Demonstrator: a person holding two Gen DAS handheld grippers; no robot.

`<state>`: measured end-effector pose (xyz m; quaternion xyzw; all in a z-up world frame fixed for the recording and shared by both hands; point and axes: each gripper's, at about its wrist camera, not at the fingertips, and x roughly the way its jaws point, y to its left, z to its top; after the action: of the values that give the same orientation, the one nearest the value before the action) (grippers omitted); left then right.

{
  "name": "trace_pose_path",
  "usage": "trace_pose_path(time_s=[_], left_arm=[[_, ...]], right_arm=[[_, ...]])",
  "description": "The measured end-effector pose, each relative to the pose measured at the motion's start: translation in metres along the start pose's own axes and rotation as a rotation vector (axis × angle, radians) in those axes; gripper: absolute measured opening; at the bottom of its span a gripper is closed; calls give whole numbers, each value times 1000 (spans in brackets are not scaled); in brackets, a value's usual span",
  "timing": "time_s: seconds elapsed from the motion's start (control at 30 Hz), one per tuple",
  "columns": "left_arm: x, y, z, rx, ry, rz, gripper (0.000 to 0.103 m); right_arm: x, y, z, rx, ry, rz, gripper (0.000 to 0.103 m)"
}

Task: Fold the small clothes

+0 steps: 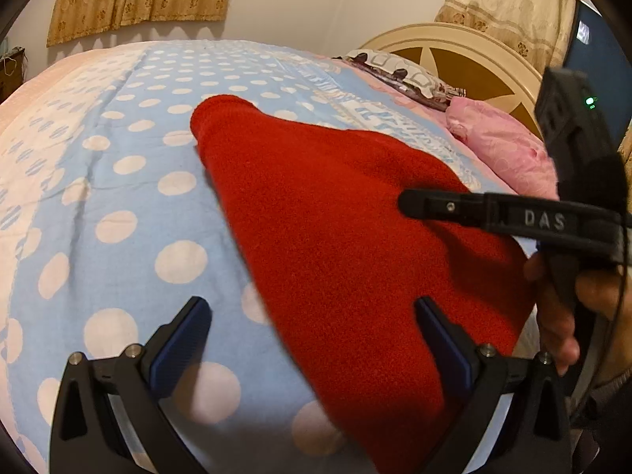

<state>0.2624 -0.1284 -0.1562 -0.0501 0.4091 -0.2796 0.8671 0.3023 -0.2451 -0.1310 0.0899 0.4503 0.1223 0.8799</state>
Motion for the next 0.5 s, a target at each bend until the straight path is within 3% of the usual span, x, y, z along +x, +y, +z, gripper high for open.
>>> trace_pose_path(time_s=[0.17,0.23,0.3,0.37,0.4,0.5], left_arm=[[0,-2,0,8,-2,10,103],[0,-1,0,5,-4,9,103],[-1,0,-1,0,-6,6,103],[0,-2,-1,5,-5,11,103],[0,-2,0,8,-5,13,103],[-1,-2,-1,10,-7,11,103]], right_arm=[[0,6,3,-24,15,5,33],[-12,10,3,-32,-19,28,34],[-25,12,4,-39,-78,18,48],[-32,11,7,-39,-103,53,49],[-30,11,9,-45,-92,59,49],[-7,3,13,-70,-7,-37,49]])
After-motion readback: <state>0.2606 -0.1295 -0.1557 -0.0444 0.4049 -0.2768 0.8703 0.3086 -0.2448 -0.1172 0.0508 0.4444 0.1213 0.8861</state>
